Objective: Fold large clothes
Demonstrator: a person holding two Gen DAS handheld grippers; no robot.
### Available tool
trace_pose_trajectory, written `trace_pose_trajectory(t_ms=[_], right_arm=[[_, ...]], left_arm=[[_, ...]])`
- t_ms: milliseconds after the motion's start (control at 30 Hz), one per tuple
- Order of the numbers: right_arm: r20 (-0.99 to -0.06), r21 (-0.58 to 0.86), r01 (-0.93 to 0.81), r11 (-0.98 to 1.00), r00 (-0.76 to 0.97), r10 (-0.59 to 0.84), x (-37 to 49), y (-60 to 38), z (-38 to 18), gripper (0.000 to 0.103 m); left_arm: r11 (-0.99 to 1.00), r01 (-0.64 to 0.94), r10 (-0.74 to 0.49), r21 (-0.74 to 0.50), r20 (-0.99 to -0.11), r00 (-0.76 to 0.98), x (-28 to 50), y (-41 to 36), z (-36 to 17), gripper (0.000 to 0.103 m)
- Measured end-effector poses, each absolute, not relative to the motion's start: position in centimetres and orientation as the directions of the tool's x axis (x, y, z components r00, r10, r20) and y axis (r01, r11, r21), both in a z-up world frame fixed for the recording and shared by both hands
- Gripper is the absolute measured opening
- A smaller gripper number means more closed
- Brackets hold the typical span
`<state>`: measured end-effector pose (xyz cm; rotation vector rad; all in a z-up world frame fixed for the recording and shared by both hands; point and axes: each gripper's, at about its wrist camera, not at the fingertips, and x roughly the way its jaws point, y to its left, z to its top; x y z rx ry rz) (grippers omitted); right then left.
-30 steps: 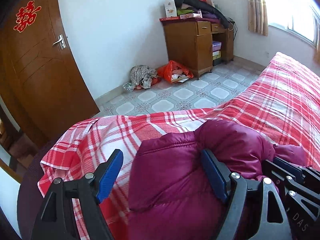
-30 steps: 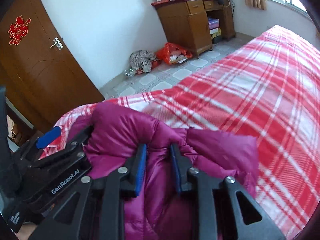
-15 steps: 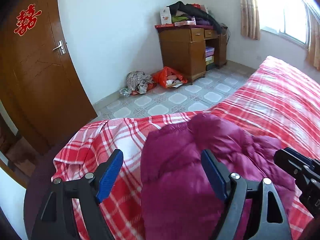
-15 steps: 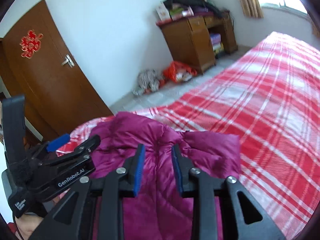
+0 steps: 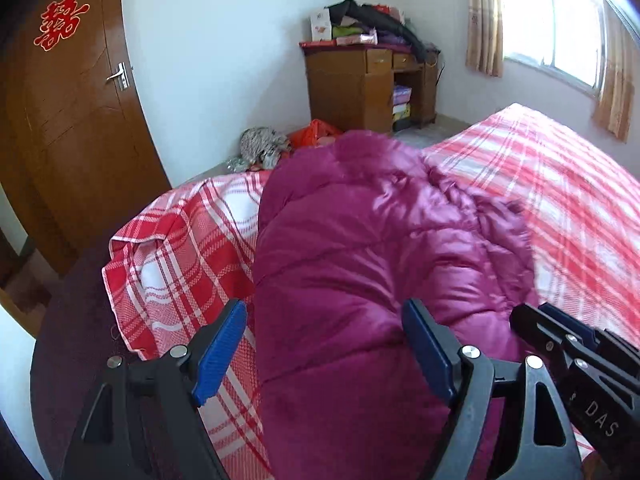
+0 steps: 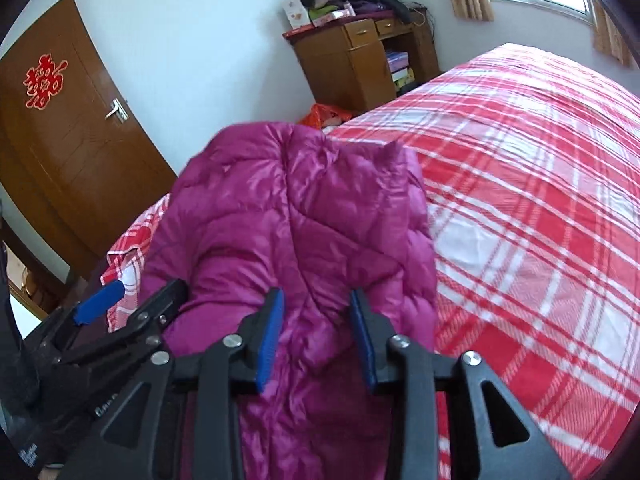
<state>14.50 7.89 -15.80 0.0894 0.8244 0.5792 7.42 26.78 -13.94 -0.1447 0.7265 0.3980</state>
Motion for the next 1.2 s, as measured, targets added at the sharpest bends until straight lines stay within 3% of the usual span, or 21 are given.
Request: trace_pose_trajectory(t_ms=[33,167,367,467,667,833,967,1200], right_arm=[[-0.658,0.295,-0.452,0.842,0.542,0.522,13.8,7.5,-15.3,0.039],[-0.594,0.302,-0.442,0.845,0.606,0.529,10.7,5.4,-13.2,0.065],[-0.531,0.264,-0.441,0.858,0.676,0.511,6.9,4.3,-10.5,0.067],[-0.491,0.229,-0.429,0.874,0.724,0.484,4.5,3.8,-9.3,0.082],[-0.407,0.153,-0.42,0.895,0.798,0.444,0.4,3.2,-7.2,0.095],[-0.344,0.111,-0.413,0.904,0.837,0.425,-2.2,2.7,-6.0,0.103],[-0.3,0.092,-0.389,0.917,0.867,0.398,-3.2,2.2,-5.6,0.103],[-0.301,0.08,-0.393,0.916,0.867,0.398,-3.2,2.5,-5.8,0.103]], left_arm=[[0.918,-0.397,0.314,0.021,-0.652,0.69,6.6,26.5,-13.2,0.081],[0.925,-0.366,0.351,0.099,-0.585,0.731,3.0,24.8,-11.0,0.081],[0.936,-0.34,0.333,0.097,-0.56,0.758,-2.9,24.6,-8.8,0.081],[0.928,-0.356,0.354,0.108,-0.551,0.755,-5.1,24.2,-8.1,0.082],[0.903,-0.411,0.417,0.125,-0.482,0.771,-9.0,22.6,-6.5,0.086],[0.919,-0.385,0.381,0.079,-0.423,0.822,-11.2,22.0,-5.0,0.086],[0.921,-0.379,0.381,0.09,-0.409,0.829,-11.9,21.2,-4.0,0.087],[0.926,-0.373,0.366,0.062,-0.399,0.841,-12.6,20.9,-3.7,0.087]])
